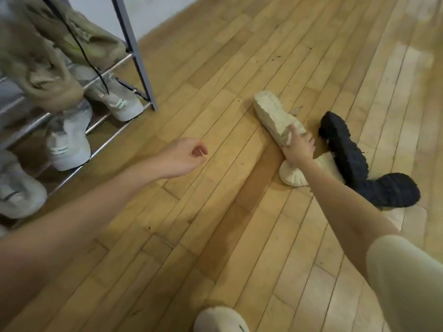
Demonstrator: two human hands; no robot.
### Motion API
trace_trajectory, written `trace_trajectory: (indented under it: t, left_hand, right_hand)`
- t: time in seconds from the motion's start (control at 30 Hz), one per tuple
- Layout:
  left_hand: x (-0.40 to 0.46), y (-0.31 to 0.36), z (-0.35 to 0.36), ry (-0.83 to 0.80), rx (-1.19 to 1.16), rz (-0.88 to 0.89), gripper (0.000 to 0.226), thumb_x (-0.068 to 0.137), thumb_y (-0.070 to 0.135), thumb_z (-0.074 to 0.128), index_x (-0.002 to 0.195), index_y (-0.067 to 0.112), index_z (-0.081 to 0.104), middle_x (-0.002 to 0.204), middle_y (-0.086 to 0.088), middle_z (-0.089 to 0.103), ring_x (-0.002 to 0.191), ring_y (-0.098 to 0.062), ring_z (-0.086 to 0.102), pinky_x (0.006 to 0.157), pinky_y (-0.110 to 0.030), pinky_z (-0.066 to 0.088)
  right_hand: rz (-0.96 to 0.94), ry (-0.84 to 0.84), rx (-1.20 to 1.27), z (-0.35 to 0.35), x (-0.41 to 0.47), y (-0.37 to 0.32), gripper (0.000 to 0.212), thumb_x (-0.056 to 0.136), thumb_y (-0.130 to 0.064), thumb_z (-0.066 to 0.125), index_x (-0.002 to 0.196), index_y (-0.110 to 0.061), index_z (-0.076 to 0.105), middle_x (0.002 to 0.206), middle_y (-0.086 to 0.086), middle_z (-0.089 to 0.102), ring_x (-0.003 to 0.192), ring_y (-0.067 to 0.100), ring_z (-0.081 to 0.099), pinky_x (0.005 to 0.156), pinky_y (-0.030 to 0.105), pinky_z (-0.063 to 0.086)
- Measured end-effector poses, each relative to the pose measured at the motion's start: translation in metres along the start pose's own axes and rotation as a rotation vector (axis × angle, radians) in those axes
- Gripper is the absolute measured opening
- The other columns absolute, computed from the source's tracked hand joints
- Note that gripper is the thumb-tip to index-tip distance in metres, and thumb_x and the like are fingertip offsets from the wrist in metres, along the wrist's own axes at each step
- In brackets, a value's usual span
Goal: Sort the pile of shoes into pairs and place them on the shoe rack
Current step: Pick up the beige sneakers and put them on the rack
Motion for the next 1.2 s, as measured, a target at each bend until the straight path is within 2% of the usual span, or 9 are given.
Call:
trace_trajectory:
  t: [0.2,0.27,0.4,0.6,0.73,0.93,1.0,1.1,1.2]
  left_hand:
    - [-0.025,-0.049,0.002,-0.003,-0.106,-0.15,0.024,0.09,0.014,0.06,0.112,0.006,0.063,0.108,-0.011,0.064,0.103,-0.024,0.059,0.085,-0.031,0.046]
    - [-0.028,-0.067,-0.004,0.044,-0.188,-0.223,0.017,0.089,0.012,0.061,0.105,0.009,0.065,0.106,-0.012,0.066,0.102,-0.027,0.061,0.08,-0.032,0.046]
    - [-0.031,-0.086,-0.003,0.102,-0.357,-0.318,0.011,0.089,0.018,0.062,0.1,0.019,0.059,0.104,-0.01,0.065,0.1,-0.027,0.063,0.077,-0.035,0.048]
    - [-0.042,-0.066,-0.009,0.195,-0.515,-0.289,0.103,0.058,0.06,0.075,0.146,0.034,0.027,0.142,-0.009,0.045,0.124,-0.023,0.049,0.098,-0.046,0.048]
    - [-0.044,-0.043,0.012,-0.019,-0.725,-0.218,0.128,0.034,0.059,0.088,0.144,0.047,0.024,0.145,-0.008,0.043,0.116,-0.026,0.059,0.085,-0.046,0.056]
    - [-0.054,-0.06,0.052,-0.047,-0.847,-0.311,0.107,0.035,0.057,0.088,0.129,0.02,0.052,0.12,-0.006,0.062,0.09,-0.014,0.068,0.057,-0.026,0.057]
    - [-0.055,-0.065,0.058,0.019,-0.956,-0.324,0.078,0.059,0.042,0.083,0.125,0.015,0.051,0.123,-0.009,0.06,0.087,-0.014,0.068,0.056,-0.028,0.058]
    - [-0.062,-0.076,0.058,0.16,-1.039,-0.365,0.03,0.081,0.02,0.068,0.106,0.019,0.051,0.112,-0.005,0.061,0.076,-0.01,0.071,0.054,-0.027,0.058]
    - [-0.07,-0.086,0.056,0.199,-1.126,-0.363,0.053,0.061,0.035,0.082,0.102,0.023,0.05,0.11,-0.002,0.063,0.082,-0.013,0.071,0.057,-0.029,0.059]
  right_hand:
    - [0.054,0.04,0.72,-0.024,-0.024,-0.03,0.054,0.099,-0.038,0.046,0.149,-0.025,0.032,0.148,0.003,0.043,0.128,0.024,0.046,0.098,0.035,0.044]
    - [0.098,-0.074,0.95,-0.023,-0.045,-0.036,0.052,0.098,-0.037,0.049,0.146,-0.02,0.037,0.142,0.002,0.049,0.113,0.017,0.053,0.078,0.023,0.049]
    - [-0.042,-0.461,1.272,-0.015,-0.095,-0.048,0.044,0.098,-0.029,0.048,0.14,-0.015,0.045,0.121,0.005,0.061,0.096,0.016,0.059,0.076,0.026,0.048]
    - [-0.168,-1.078,1.264,0.0,-0.151,-0.053,0.085,0.079,-0.056,0.067,0.144,-0.009,0.039,0.126,0.017,0.056,0.098,0.035,0.061,0.07,0.032,0.049]
    - [-0.1,-1.244,1.215,0.009,-0.17,-0.04,0.067,0.093,-0.048,0.048,0.144,-0.006,0.038,0.125,0.018,0.054,0.097,0.031,0.063,0.074,0.041,0.056]
    - [0.211,-0.746,1.309,0.018,-0.159,-0.01,0.045,0.1,-0.048,0.035,0.113,-0.011,0.057,0.091,0.01,0.064,0.075,0.024,0.058,0.066,0.035,0.045]
    - [0.207,-0.506,1.302,0.012,-0.152,-0.003,0.039,0.102,-0.037,0.035,0.106,-0.008,0.061,0.09,0.013,0.067,0.073,0.024,0.062,0.073,0.037,0.048]
    - [0.008,-0.033,0.681,-0.009,-0.13,0.015,0.033,0.096,-0.017,0.045,0.128,-0.01,0.054,0.125,0.016,0.059,0.112,0.029,0.059,0.098,0.045,0.045]
    - [-0.237,-0.003,-0.093,-0.001,-0.111,0.011,0.078,0.085,-0.009,0.063,0.15,-0.023,0.022,0.157,0.011,0.02,0.145,0.035,0.013,0.117,0.051,0.016]
Point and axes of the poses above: each hand's wrist, its own x-axis towards the middle knuckle, its own z-axis out of the palm, y = z × x, the point moved 8 cm from there along x, towards the middle knuckle
